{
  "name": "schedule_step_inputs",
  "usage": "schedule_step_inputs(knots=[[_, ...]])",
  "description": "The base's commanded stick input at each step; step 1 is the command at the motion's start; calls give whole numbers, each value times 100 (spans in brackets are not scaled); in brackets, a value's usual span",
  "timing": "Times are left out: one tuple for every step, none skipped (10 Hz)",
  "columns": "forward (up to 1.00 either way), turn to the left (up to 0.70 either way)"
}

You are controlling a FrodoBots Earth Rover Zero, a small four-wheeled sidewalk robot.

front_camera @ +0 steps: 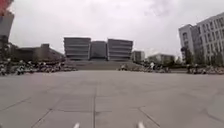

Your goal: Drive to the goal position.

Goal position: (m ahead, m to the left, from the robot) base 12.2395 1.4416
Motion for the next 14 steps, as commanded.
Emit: schedule_step_inputs(knots=[[85,0],[85,13],[85,30],[85,31],[85,27],[85,12],[85,0],[85,0],[85,0],[85,0],[85,0],[85,0],[85,0],[85,0]])
